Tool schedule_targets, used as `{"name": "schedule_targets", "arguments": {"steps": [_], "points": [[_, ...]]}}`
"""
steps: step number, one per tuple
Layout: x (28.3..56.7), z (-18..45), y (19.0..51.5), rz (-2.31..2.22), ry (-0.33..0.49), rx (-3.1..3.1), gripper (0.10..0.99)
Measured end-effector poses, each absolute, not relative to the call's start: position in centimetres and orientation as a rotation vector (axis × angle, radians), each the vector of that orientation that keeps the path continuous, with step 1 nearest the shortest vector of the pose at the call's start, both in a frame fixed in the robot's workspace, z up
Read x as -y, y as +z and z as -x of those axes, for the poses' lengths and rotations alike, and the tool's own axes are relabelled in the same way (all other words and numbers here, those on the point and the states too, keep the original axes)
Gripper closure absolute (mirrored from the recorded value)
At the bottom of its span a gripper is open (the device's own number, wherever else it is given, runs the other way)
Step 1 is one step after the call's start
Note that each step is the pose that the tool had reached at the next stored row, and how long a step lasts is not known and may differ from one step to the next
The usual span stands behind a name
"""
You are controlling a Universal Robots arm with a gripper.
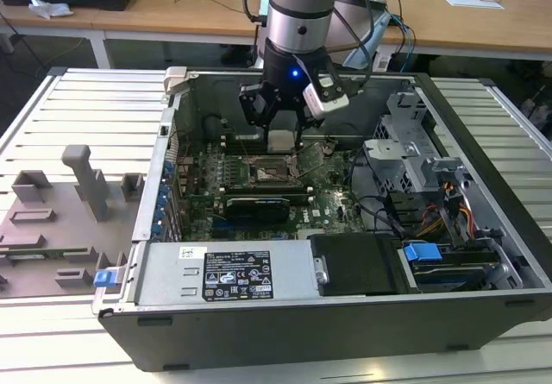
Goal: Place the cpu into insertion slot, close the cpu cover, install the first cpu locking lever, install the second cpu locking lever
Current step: 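Place the cpu into insertion slot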
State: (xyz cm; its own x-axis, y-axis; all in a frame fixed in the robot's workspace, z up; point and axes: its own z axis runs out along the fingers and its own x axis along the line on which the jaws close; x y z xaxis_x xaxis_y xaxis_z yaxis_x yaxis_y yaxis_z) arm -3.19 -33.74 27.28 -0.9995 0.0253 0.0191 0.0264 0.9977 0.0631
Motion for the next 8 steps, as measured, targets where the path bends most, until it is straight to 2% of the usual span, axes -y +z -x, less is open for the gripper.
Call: {"name": "schedule_targets", "arguments": {"steps": [8], "points": [[33.0,3.2,25.9,0.040,-0.094,3.122,0.541]]}}
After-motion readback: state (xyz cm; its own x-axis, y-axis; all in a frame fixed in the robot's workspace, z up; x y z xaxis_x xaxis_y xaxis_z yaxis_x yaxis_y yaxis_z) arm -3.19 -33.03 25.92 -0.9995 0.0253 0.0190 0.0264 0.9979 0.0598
